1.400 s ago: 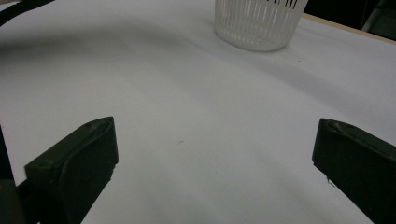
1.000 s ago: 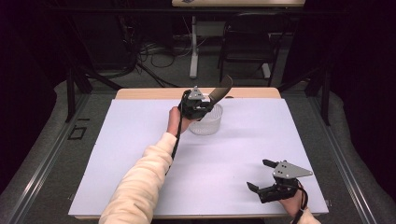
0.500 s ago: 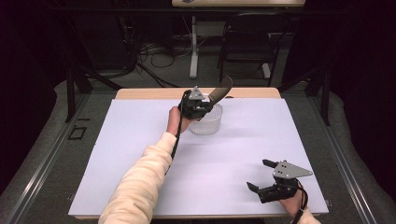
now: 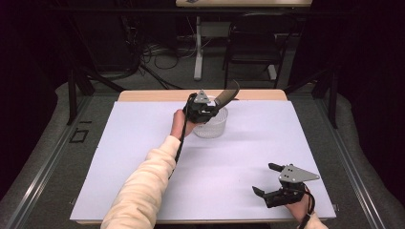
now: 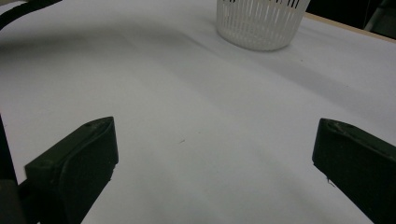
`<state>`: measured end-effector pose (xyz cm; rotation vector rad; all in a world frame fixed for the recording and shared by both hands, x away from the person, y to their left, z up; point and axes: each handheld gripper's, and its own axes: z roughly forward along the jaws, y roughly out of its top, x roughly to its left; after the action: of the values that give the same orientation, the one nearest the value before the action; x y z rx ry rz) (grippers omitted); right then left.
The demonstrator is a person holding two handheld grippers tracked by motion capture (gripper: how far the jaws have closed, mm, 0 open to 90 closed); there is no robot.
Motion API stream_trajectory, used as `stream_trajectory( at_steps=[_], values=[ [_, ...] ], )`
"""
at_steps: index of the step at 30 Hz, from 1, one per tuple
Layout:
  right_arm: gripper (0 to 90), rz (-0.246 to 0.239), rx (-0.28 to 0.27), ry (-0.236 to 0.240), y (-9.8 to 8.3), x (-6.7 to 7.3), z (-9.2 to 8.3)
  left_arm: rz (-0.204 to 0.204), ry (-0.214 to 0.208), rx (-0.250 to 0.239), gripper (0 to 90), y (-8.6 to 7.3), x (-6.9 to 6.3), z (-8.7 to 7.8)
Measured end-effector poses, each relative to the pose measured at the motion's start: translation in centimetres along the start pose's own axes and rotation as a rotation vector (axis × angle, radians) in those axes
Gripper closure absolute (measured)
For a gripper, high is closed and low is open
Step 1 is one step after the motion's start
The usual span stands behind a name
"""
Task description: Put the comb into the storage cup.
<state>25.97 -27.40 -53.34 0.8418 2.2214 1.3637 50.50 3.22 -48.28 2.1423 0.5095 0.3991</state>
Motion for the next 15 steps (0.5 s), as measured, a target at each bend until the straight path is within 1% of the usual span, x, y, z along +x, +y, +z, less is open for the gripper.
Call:
stream_trajectory(
  at_steps=[8, 9, 11, 15],
  values=[
    [0.0, 0.000, -0.001, 0.001, -0.01, -0.01, 0.02, 0.015, -0.008, 0.011, 71.3, 0.03, -0.04, 0.18],
    [0.0, -0.001, 0.000, 0.001, -0.01, -0.01, 0.01, 0.015, -0.015, 0.009, 71.2, 0.02, -0.03, 0.20],
    [0.0, 0.000, -0.001, 0.001, -0.01, 0.00, 0.01, 0.020, -0.013, 0.016, 70.9, 0.01, -0.04, 0.26],
    [0.0, 0.000, -0.001, 0.000, -0.01, -0.01, 0.01, 0.018, -0.021, 0.021, 70.6, -0.06, 0.01, 0.40]
  ],
)
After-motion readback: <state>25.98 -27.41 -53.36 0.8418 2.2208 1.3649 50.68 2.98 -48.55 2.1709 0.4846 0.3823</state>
